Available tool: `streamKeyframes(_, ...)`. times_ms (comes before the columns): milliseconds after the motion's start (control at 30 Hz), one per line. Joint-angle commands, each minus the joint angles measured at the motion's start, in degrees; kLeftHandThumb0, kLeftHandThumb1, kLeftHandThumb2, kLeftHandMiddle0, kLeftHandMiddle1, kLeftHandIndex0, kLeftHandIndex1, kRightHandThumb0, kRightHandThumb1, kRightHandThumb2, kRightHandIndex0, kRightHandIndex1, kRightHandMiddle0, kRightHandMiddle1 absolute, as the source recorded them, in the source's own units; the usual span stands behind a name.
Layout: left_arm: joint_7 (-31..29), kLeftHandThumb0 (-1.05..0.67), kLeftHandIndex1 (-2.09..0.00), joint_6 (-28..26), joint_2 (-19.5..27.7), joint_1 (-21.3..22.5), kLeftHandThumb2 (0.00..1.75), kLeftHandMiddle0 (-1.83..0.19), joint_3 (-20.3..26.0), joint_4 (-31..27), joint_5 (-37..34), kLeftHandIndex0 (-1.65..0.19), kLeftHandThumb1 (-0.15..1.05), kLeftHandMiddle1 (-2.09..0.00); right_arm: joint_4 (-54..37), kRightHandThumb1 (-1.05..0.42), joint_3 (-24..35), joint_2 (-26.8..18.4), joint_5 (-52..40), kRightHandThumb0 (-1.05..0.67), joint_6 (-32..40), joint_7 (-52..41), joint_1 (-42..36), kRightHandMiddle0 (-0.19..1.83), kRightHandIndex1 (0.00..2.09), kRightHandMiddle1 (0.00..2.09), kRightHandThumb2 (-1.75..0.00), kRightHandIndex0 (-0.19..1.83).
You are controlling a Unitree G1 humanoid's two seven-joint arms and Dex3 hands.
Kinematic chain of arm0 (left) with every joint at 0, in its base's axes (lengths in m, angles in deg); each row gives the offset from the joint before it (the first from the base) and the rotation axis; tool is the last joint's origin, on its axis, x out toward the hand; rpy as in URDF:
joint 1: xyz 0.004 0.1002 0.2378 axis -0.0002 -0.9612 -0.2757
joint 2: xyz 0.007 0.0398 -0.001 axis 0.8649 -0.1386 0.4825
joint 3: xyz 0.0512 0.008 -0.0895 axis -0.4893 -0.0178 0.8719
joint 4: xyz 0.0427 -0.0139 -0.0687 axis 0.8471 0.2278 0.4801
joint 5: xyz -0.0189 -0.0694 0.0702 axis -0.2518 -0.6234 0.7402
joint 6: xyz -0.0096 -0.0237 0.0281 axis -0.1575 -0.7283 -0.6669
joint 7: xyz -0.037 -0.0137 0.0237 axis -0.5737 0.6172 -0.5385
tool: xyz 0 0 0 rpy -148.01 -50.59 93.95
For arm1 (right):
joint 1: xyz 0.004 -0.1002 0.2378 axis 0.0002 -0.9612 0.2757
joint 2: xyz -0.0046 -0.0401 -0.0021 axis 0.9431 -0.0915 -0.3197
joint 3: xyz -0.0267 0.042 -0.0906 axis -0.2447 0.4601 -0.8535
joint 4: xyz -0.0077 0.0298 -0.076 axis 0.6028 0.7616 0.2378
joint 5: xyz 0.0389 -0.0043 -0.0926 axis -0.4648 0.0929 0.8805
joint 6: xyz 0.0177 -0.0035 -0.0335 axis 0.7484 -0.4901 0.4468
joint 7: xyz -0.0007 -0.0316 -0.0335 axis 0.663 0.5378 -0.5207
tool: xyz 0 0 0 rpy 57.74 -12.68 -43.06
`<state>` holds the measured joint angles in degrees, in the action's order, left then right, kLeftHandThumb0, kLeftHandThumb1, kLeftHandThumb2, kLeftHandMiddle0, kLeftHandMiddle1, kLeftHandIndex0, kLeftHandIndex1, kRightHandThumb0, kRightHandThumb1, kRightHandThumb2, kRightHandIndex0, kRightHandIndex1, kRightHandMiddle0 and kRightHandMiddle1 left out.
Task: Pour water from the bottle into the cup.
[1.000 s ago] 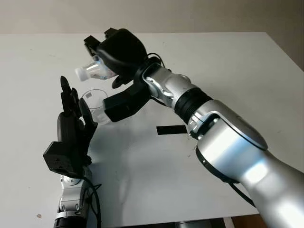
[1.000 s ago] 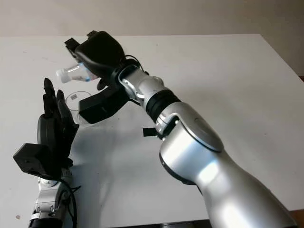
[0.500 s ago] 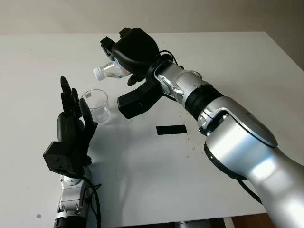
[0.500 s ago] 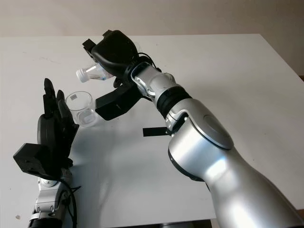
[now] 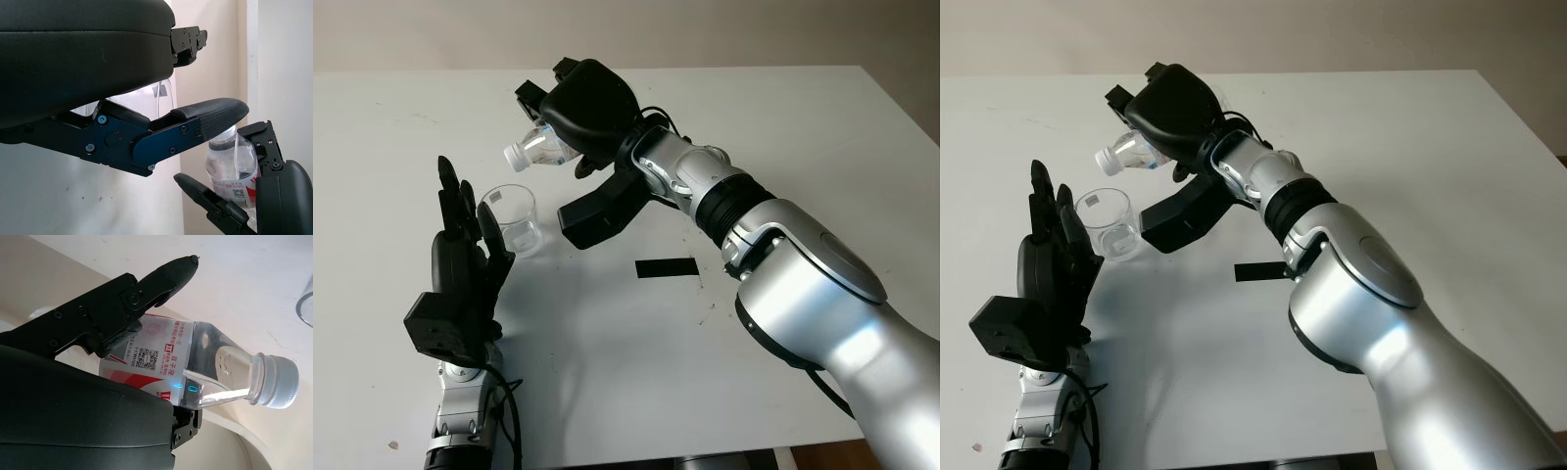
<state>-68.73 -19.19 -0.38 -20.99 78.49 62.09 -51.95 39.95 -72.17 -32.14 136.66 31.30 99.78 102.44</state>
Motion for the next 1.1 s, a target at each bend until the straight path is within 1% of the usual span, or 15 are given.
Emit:
streamKeyframes(0,-0.08,-0.76,0.00,0.28,-0.77,-1.48,0.78,0.19,-0.35,1.91,-0.17,0.13,1.05,-0.25,-0.65,-1.01,-0.42,-0.51,0.50,-0.36,-0.27,1.32,0.46,0.14,2.09,1.94,-0.05,0.74)
streamKeyframes(133,-0.51,-0.77,0.00,0.49,-0.55,-1.69,0.77,0.19,-0.27,1.91,-0.39,0.14,1.05,-0.22,-0.65,-0.97,-1.26,-0.42,1.31,-0.36,-0.30,2.13,0.34,0.16,2.09,1.86,-0.05,0.75)
streamKeyframes(200,-0.79,-0.78,0.00,0.48,-0.42,-1.88,0.76,0.19,-0.21,1.72,-0.47,0.15,1.05,-0.20,-0.67,-0.98,-1.17,-0.28,1.13,-0.35,-0.28,1.92,0.26,0.19,2.09,1.87,-0.05,0.72)
streamKeyframes(333,-1.02,-0.76,0.00,0.73,-0.37,-1.92,0.77,0.19,-0.02,1.69,-0.64,0.15,1.05,-0.21,-0.74,-0.98,-1.50,-0.08,1.48,-0.36,0.24,2.16,0.05,0.16,2.09,1.83,-0.06,0.62)
streamKeyframes(567,-1.29,-0.79,0.00,0.44,-0.14,-1.96,0.76,0.19,-0.05,1.67,-0.73,0.14,1.05,-0.23,-0.64,-0.99,-2.27,-0.19,2.03,-0.37,0.98,3.27,-0.16,0.17,2.09,1.83,-0.05,0.69)
streamKeyframes(700,-1.47,-0.79,0.00,-0.05,-0.19,-1.99,0.75,0.19,0.09,1.46,-1.25,0.14,1.05,-0.22,-0.57,-1.00,-1.17,-0.03,0.81,-0.36,0.74,2.53,-0.50,0.14,2.09,1.87,-0.06,0.71)
streamKeyframes(733,-1.59,-0.79,0.00,-0.27,-0.15,-2.08,0.75,0.19,0.11,1.26,-1.38,0.15,1.05,-0.21,-0.57,-1.00,-0.24,0.00,-0.23,-0.36,0.29,1.94,-0.68,0.13,2.09,1.87,-0.06,0.71)
streamKeyframes(800,-1.69,-0.77,0.00,-0.51,0.00,-2.20,0.77,0.19,0.12,0.91,-1.43,0.15,1.05,-0.20,-0.51,-1.02,2.60,0.18,-3.55,-0.35,-0.46,-1.20,-0.93,0.13,2.09,1.72,-0.06,0.64)
streamKeyframes(833,-1.74,-0.76,0.00,-0.60,0.09,-2.21,0.77,0.19,0.16,0.84,-1.47,0.15,1.05,-0.20,-0.54,-1.03,4.36,0.19,-5.67,-0.34,-1.05,-3.37,-1.03,0.12,2.09,1.68,-0.06,0.60)
streamKeyframes(867,-1.80,-0.77,0.00,-0.68,0.16,-2.26,0.77,0.19,0.20,0.75,-1.52,0.15,1.05,-0.20,-0.60,-1.04,6.24,0.24,-7.90,-0.32,-1.33,-5.74,-1.13,0.09,2.09,1.75,-0.06,0.58)
streamKeyframes(900,-1.91,-0.77,0.00,-0.63,0.21,-2.31,0.77,0.19,0.26,0.72,-1.62,0.15,1.05,-0.20,-0.73,-1.04,7.90,0.19,-9.87,-0.29,-1.56,-7.70,-1.25,0.05,2.09,1.90,-0.08,0.59)
streamKeyframes(933,-1.99,-0.77,0.00,-0.57,0.25,-2.36,0.77,0.19,0.32,0.68,-1.69,0.15,1.05,-0.20,-0.93,-1.05,9.85,0.10,-12.11,-0.26,-1.87,-9.49,-1.48,0.03,2.09,1.95,-0.08,0.61)
streamKeyframes(967,-2.12,-0.77,0.00,-0.38,0.32,-2.43,0.77,0.19,0.36,0.70,-1.76,0.15,1.05,-0.20,-1.25,-1.05,12.36,-0.27,-14.95,-0.25,-2.62,-11.28,-1.99,0.04,2.09,1.96,-0.08,0.63)
streamKeyframes(1000,-2.22,-0.77,0.00,-0.24,0.37,-2.48,0.77,0.19,0.40,0.73,-1.80,0.15,1.05,-0.19,-1.52,-1.05,14.01,-0.56,-16.84,-0.20,-3.18,-12.47,-2.35,0.10,2.09,2.04,-0.10,0.66)
streamKeyframes(1067,-2.57,-0.77,0.00,-0.13,0.37,-2.67,0.76,0.19,0.47,0.54,-2.14,0.16,1.05,-0.18,-2.19,-1.04,17.01,-1.29,-20.19,-0.17,-3.91,-14.69,-3.25,0.13,2.09,2.08,-0.11,0.67)
